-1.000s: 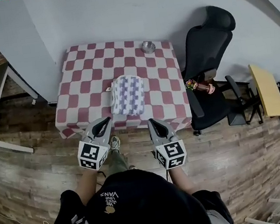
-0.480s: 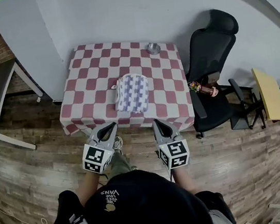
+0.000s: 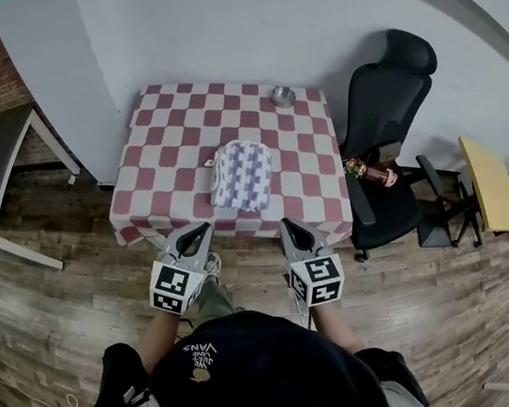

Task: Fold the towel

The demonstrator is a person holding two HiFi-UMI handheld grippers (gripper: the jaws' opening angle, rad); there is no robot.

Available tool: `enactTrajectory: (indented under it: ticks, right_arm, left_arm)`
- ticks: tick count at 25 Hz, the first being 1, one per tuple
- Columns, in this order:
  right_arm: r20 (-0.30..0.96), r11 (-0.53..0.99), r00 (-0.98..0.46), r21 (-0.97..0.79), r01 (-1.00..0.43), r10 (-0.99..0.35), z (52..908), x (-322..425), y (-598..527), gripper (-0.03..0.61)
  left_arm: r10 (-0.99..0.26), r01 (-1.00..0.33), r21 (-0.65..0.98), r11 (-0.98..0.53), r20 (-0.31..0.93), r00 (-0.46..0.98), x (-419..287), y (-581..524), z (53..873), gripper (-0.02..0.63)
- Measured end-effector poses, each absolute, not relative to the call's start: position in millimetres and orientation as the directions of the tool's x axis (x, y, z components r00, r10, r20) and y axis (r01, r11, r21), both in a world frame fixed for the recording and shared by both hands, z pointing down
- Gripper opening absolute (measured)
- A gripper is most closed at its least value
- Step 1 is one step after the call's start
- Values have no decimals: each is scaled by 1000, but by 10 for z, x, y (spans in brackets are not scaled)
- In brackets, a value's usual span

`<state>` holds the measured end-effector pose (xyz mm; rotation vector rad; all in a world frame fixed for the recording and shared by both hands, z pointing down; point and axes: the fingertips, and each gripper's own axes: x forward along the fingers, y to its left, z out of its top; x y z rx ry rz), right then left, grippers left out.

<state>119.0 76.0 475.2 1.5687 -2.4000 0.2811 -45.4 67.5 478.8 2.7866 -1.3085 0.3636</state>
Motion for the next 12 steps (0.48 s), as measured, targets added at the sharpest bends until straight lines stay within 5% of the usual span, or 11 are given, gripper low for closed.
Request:
enactTrajectory:
  ticks: [12]
  right_arm:
    - [314,412,-404,-44,-910,-859,4810,1199,620,5]
  left_arm:
    - [-764,-778,-41,-627,230,603,-324,567,4856,3]
